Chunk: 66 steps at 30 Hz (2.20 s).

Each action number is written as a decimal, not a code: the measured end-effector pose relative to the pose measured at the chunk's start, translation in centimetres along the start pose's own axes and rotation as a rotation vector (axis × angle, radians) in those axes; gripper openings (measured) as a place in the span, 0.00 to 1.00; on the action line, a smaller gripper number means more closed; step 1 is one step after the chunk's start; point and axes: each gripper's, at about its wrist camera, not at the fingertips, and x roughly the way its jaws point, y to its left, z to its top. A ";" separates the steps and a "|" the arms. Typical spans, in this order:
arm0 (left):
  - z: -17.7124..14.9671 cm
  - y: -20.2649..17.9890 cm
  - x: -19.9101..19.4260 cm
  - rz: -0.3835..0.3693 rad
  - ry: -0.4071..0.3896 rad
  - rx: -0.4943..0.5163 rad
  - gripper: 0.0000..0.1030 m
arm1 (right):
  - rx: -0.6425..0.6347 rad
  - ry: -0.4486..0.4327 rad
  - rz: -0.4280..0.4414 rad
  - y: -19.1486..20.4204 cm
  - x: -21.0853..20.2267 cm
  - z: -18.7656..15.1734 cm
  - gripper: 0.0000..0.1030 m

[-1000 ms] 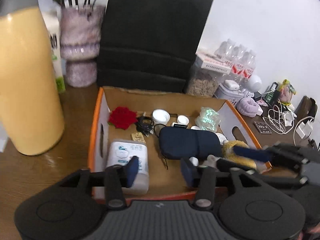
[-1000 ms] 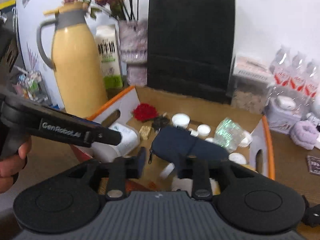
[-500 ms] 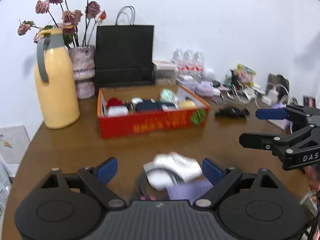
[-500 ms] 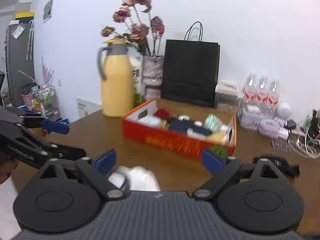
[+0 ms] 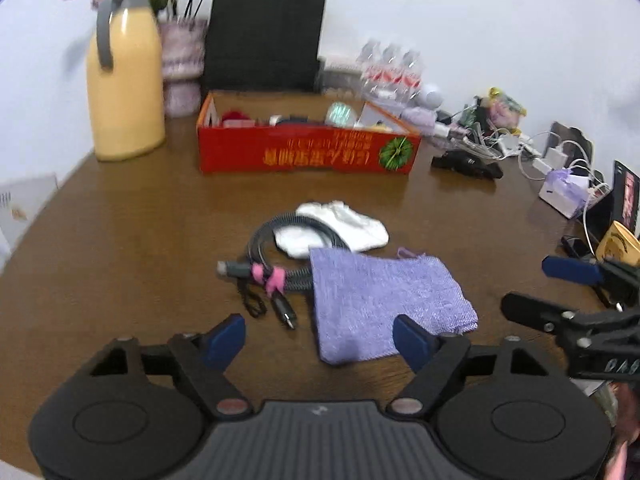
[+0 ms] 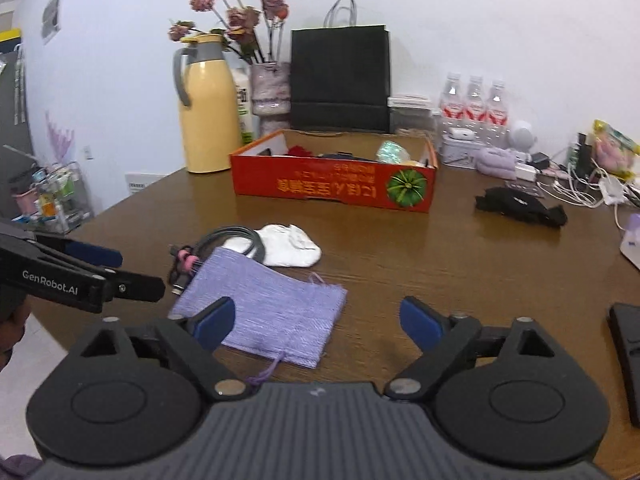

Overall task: Organize objects
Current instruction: 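Move both tools back and grasp the lavender pouch with the left tool, then carry the lavender pouch into the box with the left tool and release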

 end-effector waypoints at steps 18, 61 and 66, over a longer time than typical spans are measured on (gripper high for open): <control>-2.0 -1.2 3.0 -0.075 0.021 -0.117 0.07 | 0.074 0.093 -0.032 0.2 5.4 -1.7 0.21; 31.0 3.0 21.4 0.055 -0.073 0.100 0.03 | 0.184 -0.015 0.036 -9.9 27.3 25.0 0.04; 32.5 7.4 29.2 0.155 0.061 0.052 0.17 | 0.251 0.109 0.007 -9.0 36.3 25.7 0.15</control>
